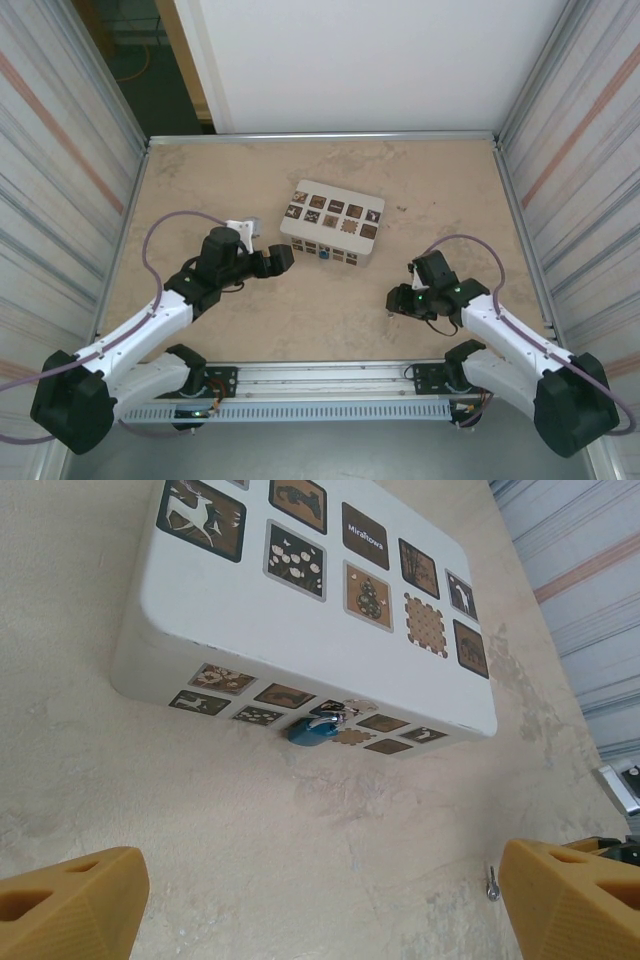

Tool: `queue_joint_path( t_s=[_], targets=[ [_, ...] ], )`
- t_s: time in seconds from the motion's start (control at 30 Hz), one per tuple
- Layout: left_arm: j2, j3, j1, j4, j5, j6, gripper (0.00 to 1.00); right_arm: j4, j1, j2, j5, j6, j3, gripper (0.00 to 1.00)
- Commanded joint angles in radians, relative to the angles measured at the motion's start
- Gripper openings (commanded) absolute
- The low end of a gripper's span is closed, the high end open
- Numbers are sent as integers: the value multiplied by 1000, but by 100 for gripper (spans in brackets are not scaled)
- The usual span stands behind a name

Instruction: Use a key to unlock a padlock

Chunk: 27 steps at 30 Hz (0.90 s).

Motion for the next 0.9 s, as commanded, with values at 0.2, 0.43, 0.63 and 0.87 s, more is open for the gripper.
queue_joint_path(
  t_s=[0.2,0.43,0.63,0.87],
  targets=[
    [-13,-13,-5,5,-21,-5,91,41,1,78,-11,25,-16,35],
    [3,-8,-5,9,-20,-6,92,55,1,116,-11,26,-21,33],
    [8,-8,-5,7,-22,-3,92,45,7,118,-19,29,-24,31],
    [10,-14,-5,13,-23,-6,92,44,17,120,-24,38,-24,28]
  ],
)
